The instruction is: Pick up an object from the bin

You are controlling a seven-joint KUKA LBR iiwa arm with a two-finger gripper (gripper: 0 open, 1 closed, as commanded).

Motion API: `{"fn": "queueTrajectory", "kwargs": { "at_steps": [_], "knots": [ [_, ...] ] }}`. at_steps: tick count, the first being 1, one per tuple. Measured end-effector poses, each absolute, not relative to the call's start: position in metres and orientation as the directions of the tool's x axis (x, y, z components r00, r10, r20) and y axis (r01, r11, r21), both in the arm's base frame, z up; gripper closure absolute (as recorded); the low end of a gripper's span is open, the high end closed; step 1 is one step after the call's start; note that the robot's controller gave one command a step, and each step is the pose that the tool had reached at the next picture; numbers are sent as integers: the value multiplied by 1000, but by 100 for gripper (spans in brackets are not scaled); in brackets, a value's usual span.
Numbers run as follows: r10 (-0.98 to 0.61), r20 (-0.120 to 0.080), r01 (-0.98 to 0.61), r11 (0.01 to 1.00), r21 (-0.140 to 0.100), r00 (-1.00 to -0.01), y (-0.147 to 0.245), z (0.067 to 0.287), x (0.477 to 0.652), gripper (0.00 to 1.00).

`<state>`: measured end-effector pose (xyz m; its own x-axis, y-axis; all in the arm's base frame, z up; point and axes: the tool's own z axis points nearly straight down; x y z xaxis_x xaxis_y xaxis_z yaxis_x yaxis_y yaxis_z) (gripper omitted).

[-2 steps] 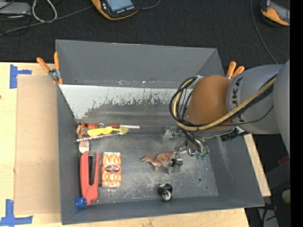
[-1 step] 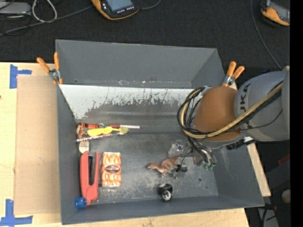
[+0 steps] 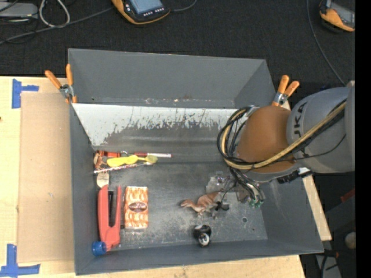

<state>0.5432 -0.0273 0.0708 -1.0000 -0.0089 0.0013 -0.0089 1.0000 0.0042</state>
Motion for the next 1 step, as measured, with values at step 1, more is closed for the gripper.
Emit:
{"fn": "queueTrajectory", "kwargs": {
  "at_steps": [1],
  "knots": [
    [-74,7,-74,997,5,-997,-24,135,544,100]
  ]
}}
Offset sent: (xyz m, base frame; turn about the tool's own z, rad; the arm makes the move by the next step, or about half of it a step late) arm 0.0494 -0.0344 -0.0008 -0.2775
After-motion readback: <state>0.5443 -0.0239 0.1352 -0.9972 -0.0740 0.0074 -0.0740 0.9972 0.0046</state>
